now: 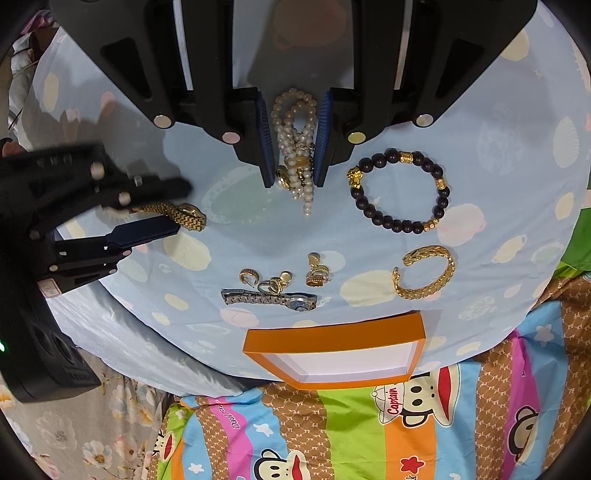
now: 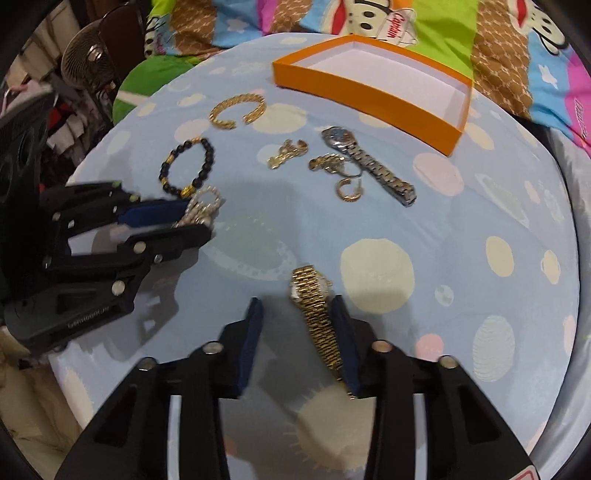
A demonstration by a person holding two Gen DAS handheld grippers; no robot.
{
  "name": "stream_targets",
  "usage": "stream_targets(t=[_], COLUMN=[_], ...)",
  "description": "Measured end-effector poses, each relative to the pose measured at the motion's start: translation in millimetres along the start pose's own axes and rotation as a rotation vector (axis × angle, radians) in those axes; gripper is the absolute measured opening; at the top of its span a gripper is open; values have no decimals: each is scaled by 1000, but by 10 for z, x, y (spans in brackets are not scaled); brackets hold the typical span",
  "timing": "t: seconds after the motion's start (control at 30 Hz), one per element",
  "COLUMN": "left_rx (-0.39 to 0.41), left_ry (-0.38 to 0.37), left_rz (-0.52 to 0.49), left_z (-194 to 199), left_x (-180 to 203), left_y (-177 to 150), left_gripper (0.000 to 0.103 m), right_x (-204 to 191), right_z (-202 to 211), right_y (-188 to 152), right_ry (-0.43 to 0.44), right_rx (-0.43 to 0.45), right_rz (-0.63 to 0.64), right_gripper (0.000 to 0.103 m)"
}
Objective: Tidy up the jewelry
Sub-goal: 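Carry the pearl necklace and gold watch with both grippers into the orange box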
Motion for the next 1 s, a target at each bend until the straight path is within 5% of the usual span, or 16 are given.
stream_targets(t=[0.4,0.47,1.0], left_rx=[17,40,156], left_ry=[-2,3,72], left_rz=[0,-3,29], left_z=[41,98,581], left_x=[-1,-1,-433], left_y=[12,35,545], left_gripper=[20,20,20], right_x=[-36,-43,170], right_z=[88,157,695], right_y=[-58,-47,508], right_ry=[-56,-62,-34], right_rx=[89,118,334], right_rz=[-66,-83,-204], right_gripper=[19,11,11])
Point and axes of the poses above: each gripper's, at about its wrist camera, not at the fingertips, and z roughly against the way its jaws point, x to its right, y to its top, the point moved 6 cm from there along -z, roughly the way its jaws point, and after that the axes turned 2 degrees about -x, right-handed, at the moved point
